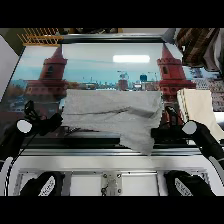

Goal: Fold the clothes and pants, and hang the long-sleeved shirts on hangers.

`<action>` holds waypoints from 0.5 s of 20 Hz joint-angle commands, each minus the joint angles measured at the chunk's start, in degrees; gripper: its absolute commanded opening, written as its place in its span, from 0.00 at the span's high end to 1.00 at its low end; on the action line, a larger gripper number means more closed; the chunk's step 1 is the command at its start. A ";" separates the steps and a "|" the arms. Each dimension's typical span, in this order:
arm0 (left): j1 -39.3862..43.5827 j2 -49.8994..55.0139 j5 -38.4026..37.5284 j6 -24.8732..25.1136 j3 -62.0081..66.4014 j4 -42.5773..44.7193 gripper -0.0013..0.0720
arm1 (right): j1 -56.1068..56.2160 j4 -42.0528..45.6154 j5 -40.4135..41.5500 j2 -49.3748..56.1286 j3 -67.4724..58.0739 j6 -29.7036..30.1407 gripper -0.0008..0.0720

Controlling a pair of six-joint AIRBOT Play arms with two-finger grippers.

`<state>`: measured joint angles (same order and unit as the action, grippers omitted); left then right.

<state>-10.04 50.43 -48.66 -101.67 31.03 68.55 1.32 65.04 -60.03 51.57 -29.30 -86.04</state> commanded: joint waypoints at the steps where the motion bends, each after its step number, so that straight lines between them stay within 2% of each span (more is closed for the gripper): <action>1: -0.76 -6.95 -12.00 2.32 1.68 3.91 0.97 | 0.07 8.13 -13.64 -6.51 -4.90 -0.90 0.96; 6: -0.76 -15.26 -14.25 2.29 1.70 3.39 0.97 | 0.07 8.31 -16.46 -6.36 -13.73 -2.73 0.96; 10: -0.70 -13.00 -12.59 2.34 2.71 3.41 0.97 | 0.09 8.31 -14.16 1.84 -24.09 -2.73 0.96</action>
<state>-10.74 36.84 -61.21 -99.50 32.93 71.79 1.37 72.75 -74.70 48.95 -46.89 -88.31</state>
